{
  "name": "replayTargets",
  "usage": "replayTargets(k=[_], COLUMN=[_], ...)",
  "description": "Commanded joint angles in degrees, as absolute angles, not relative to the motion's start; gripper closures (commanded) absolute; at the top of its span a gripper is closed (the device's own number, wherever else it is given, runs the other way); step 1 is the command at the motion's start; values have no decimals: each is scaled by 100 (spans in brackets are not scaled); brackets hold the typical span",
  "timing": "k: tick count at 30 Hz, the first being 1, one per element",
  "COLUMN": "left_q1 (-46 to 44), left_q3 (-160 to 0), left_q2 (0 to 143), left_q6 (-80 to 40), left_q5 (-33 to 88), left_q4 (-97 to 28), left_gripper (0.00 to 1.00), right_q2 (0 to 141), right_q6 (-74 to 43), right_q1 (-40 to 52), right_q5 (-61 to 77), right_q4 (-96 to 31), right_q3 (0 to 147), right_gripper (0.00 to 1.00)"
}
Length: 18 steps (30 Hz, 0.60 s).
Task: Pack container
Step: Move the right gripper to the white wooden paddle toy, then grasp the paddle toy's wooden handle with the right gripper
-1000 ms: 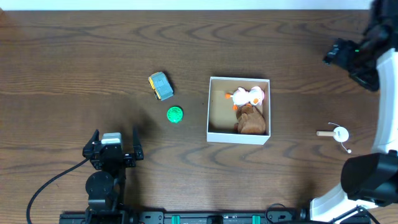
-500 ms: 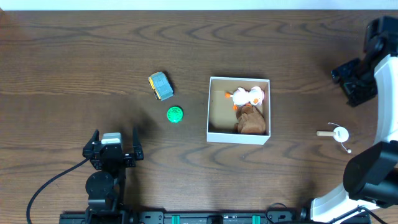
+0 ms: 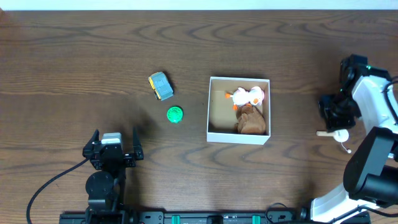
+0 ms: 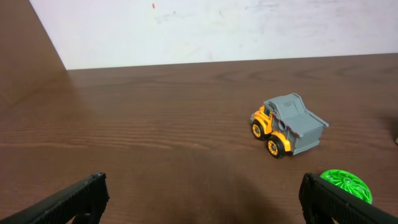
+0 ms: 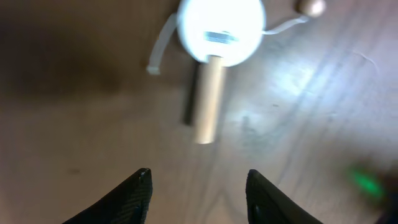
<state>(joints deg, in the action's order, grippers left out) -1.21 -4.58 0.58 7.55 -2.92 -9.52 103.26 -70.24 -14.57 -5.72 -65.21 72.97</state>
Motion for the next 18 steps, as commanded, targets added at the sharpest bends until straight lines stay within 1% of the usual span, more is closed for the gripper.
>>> replayTargets(k=[1,7,10,18], left_q1=[-93,-93,-93,-93], left_q3=[-294,-294,-294,-294], left_q2=[23,23,23,23], left_q6=[812,812,812,812], left_q5=[-198,-198,-198,-198], left_q4=[-998,-998,-998,-998], left_gripper=[2,2,2,2], right_q2=[10350,10353,10350,10350], right_q6=[-7415,-7454,-7450,-7439], right_q1=[-1500,-1500,-1505,-1505], right_q5=[-928,-1157,-1326,-1671], right_q4=[-6501,-6383,-6204,-5802], right_q3=[7041,6731,6641,6488], right_gripper=[49,47,44,40])
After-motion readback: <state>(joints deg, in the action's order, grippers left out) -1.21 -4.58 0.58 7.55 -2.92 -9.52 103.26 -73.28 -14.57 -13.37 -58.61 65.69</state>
